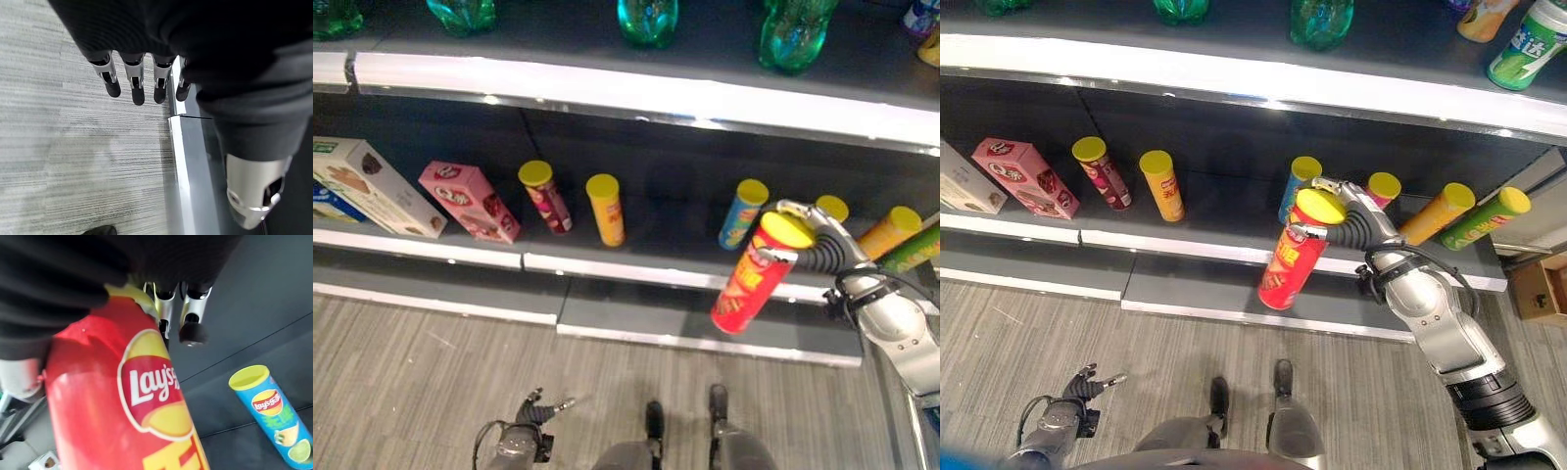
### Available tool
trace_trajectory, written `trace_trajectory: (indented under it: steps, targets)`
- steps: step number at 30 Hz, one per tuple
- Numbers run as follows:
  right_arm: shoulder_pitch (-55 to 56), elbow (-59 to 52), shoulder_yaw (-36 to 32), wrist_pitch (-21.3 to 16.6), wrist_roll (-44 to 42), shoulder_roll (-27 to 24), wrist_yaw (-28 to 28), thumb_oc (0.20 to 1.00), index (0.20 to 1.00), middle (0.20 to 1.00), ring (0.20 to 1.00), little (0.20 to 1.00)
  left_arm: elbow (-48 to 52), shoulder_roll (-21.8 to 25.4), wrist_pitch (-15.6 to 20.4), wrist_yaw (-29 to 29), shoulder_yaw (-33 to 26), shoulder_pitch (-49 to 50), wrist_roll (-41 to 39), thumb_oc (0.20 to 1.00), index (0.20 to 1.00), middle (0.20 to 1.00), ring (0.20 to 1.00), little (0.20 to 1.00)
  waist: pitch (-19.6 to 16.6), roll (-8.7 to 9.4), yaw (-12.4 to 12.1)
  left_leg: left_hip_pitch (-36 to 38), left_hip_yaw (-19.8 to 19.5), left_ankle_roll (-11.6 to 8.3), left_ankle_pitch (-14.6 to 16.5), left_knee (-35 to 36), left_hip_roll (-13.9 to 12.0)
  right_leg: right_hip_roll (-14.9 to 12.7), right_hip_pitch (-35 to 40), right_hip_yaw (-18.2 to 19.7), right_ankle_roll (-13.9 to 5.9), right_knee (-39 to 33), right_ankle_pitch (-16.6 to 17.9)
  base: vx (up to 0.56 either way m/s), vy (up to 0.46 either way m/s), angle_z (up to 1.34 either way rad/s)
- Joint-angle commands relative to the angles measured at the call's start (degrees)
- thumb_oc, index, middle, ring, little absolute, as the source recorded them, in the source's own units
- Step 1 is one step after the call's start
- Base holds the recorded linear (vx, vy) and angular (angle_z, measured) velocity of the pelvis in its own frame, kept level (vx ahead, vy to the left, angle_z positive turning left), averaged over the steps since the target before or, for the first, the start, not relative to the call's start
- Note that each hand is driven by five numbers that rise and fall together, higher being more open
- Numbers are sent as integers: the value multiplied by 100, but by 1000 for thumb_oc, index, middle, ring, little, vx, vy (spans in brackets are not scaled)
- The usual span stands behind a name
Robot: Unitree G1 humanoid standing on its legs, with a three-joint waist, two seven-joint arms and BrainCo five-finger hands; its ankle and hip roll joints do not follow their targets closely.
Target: Put the goods on the table back onto the shelves and tidy them up.
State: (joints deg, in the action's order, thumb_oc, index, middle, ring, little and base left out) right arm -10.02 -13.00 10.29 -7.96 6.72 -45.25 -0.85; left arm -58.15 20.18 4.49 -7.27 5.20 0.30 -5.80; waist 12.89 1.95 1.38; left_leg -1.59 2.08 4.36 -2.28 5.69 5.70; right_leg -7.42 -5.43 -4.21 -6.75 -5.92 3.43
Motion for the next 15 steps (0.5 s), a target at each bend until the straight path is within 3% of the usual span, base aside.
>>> trace_trajectory:
  steps: [1,8,10,15]
  targets:
    - [-715,28,113,-176,-30,-109,-220,200,200,200,200,200,-157,-8,87,-105,-43,-133,98,1000,1000,1000,1000,1000,-15,-21,-98,231,220,-429,644,-69,-497,161,492,-151,-15,126,-503,176,-238,33]
    - [-1409,859,775,57,693,-160,-433,200,200,200,200,200,-108,-84,49,-178,145,7,64,1000,1000,1000,1000,1000,-13,7,-347,204,-153,-591,563,-69,-603,204,710,-651,84,92,-719,104,-173,41]
    - [-1647,1345,840,168,826,-87,-616,200,200,200,200,200,-147,-83,30,-175,251,95,82,1000,1000,1000,1000,1000,42,-63,-474,97,-383,-674,480,-69,-605,201,765,-931,137,92,-796,123,-204,71]
    - [-1771,1695,783,240,848,2,-811,200,200,200,200,200,-203,-92,17,-195,295,192,96,1000,1000,1000,1000,1000,110,-166,-545,-29,-589,-729,395,-69,-589,190,780,-1196,166,92,-833,60,-78,49]
